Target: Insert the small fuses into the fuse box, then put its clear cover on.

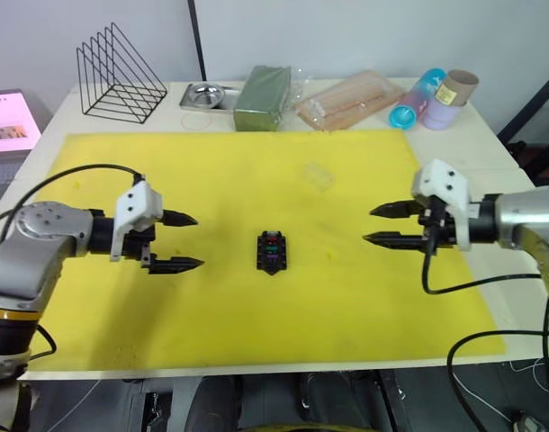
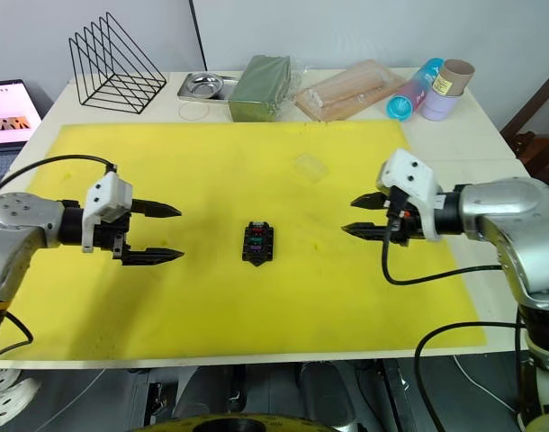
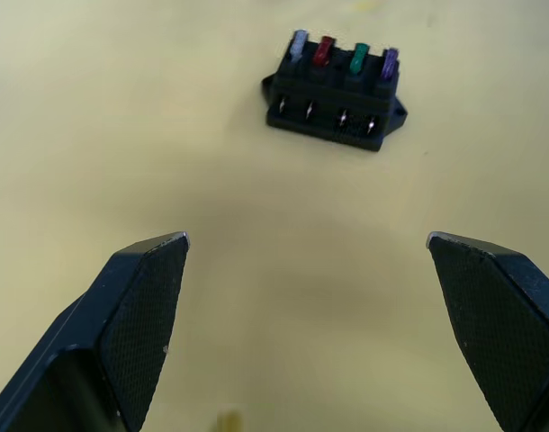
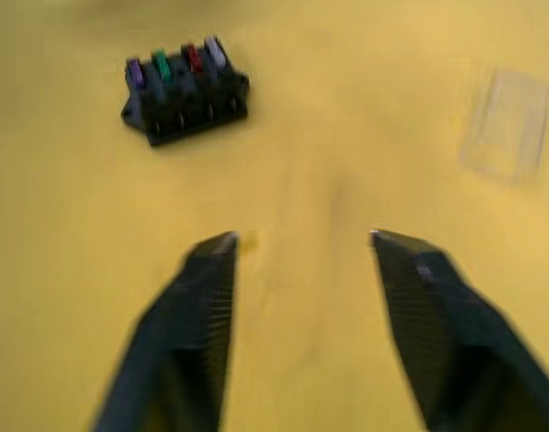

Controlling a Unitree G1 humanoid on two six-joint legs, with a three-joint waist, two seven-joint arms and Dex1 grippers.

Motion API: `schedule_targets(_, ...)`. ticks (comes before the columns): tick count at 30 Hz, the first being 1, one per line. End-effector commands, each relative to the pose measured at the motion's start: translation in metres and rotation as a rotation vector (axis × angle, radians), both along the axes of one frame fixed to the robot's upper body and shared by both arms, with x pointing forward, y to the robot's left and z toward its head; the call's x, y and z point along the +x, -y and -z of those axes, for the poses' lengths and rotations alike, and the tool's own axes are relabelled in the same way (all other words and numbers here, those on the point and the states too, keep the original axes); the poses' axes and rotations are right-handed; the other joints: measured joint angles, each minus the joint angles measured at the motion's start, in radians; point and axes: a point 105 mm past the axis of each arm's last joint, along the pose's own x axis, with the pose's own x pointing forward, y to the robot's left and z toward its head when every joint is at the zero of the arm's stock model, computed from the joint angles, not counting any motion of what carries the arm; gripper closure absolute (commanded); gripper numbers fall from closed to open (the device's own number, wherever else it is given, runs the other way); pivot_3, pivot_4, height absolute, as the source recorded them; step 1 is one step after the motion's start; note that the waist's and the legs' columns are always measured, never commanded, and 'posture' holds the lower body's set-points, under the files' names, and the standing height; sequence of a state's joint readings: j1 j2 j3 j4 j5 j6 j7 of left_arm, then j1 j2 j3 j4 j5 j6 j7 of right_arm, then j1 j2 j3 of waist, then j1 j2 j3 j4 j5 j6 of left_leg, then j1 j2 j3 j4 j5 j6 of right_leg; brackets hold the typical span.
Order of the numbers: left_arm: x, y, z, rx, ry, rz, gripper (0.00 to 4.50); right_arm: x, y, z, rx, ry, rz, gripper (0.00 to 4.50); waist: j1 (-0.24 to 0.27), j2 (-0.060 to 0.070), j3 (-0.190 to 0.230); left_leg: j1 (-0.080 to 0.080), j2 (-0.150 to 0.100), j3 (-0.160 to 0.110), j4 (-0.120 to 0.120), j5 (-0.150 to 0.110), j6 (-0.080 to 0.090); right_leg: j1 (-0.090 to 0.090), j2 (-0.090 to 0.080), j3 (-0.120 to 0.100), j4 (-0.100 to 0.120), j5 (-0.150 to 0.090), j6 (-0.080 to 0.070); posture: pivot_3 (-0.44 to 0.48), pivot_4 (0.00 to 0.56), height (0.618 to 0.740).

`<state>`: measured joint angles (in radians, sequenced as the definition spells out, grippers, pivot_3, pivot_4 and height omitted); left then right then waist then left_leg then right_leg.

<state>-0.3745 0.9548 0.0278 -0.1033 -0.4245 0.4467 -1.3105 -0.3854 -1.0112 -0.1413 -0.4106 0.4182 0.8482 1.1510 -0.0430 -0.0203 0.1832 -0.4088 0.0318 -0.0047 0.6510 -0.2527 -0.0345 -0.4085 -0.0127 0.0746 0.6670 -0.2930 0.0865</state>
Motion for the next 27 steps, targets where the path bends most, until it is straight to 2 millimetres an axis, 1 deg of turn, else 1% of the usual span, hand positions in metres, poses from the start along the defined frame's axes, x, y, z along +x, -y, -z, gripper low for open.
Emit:
schedule_targets(1, 0.0, -0.01, -0.011, -0.006, 0.042, -0.017, 0.0, -0.008, 0.013, -0.013, -0.042, 0.073, 0.006, 0.61, 0.001, 0.0, 0.0, 0.0, 0.0, 0.0, 0.0, 0.0, 0.0, 0.0, 0.0, 0.0, 0.0, 0.0, 0.0, 0.0, 0.15, 0.74)
schedule_targets(2, 0.0, -0.011, -0.011, -0.003, 0.045, -0.023, 0.0, -0.009, 0.017, -0.012, -0.044, 0.069, 0.019, 0.22, 0.001, 0.0, 0.0, 0.0, 0.0, 0.001, 0.0, 0.0, 0.0, 0.0, 0.0, 0.0, 0.0, 0.0, 0.0, 0.0, 0.15, 0.74)
schedule_targets(3, 0.0, -0.013, -0.01, 0.001, 0.045, -0.027, 0.0, -0.009, 0.022, -0.012, -0.054, 0.071, 0.037, 0.03, 0.001, 0.0, 0.0, 0.0, 0.0, 0.001, 0.0, 0.0, 0.0, 0.0, 0.0, 0.0, 0.0, 0.0, 0.0, 0.0, 0.15, 0.74)
schedule_targets(7, 0.0, -0.016, -0.008, 0.007, 0.047, -0.032, 0.0, -0.01, 0.031, -0.01, -0.062, 0.072, 0.067, 0.03, 0.0, 0.0, 0.0, 0.0, 0.0, 0.001, 0.0, 0.0, 0.0, 0.0, 0.0, 0.0, 0.0, 0.0, 0.0, 0.0, 0.15, 0.74)
schedule_targets(9, 0.002, -0.014, -0.007, -0.003, 0.057, -0.033, 0.0, -0.004, 0.032, -0.009, -0.051, 0.091, 0.095, 0.03, 0.0, 0.0, 0.0, 0.0, 0.0, 0.001, 0.0, 0.0, 0.0, 0.0, 0.0, 0.0, 0.0, 0.0, 0.0, 0.0, 0.15, 0.74)
schedule_targets(12, 0.001, 0.003, -0.002, -0.036, 0.066, -0.001, 0.0, 0.019, 0.023, -0.015, 0.014, 0.155, 0.162, 0.03, -0.002, 0.0, 0.0, 0.0, 0.0, 0.001, 0.0, 0.0, 0.0, 0.0, 0.0, 0.001, 0.0, 0.0, 0.0, 0.0, 0.15, 0.74)
schedule_targets(16, 0.001, 0.018, 0.002, -0.059, 0.08, 0.036, 0.0, 0.05, 0.005, -0.016, 0.082, 0.153, 0.218, 0.03, -0.002, 0.0, 0.0, 0.0, 0.0, 0.001, 0.001, 0.0, 0.0, 0.0, 0.0, 0.002, 0.0, 0.0, 0.0, 0.0, 0.15, 0.74)
schedule_targets(17, 0.0, 0.022, 0.003, -0.063, 0.078, 0.042, 0.0, 0.061, 0.001, -0.013, 0.096, 0.134, 0.249, 0.03, -0.001, 0.0, 0.0, 0.0, 0.0, 0.001, 0.001, 0.0, 0.0, 0.0, 0.0, 0.002, 0.0, 0.0, 0.0, 0.0, 0.15, 0.74)
schedule_targets(21, 0.001, 0.028, 0.005, -0.08, 0.079, 0.043, 0.0, 0.091, -0.012, -0.005, 0.096, 0.093, 0.31, 0.03, -0.001, 0.0, 0.0, 0.0, 0.0, 0.001, 0.0, 0.0, 0.0, -0.001, 0.0, 0.002, 0.0, 0.0, 0.0, 0.0, 0.15, 0.74)
schedule_targets(24, 0.0, 0.037, 0.007, -0.111, 0.091, 0.038, 0.0, 0.121, -0.027, 0.001, 0.124, 0.044, 0.338, 0.03, -0.001, 0.0, 0.0, -0.001, 0.0, 0.001, 0.0, 0.0, 0.0, -0.001, 0.0, 0.001, 0.0, 0.0, 0.0, 0.0, 0.15, 0.74)
schedule_targets(27, -0.002, 0.042, 0.011, -0.114, 0.098, 0.039, 0.0, 0.141, -0.038, 0.002, 0.148, 0.029, 0.331, 0.03, -0.002, 0.0, 0.0, -0.001, 0.0, 0.001, 0.001, 0.0, 0.0, -0.001, 0.0, 0.002, 0.0, 0.0, 0.0, 0.0, 0.15, 0.74)
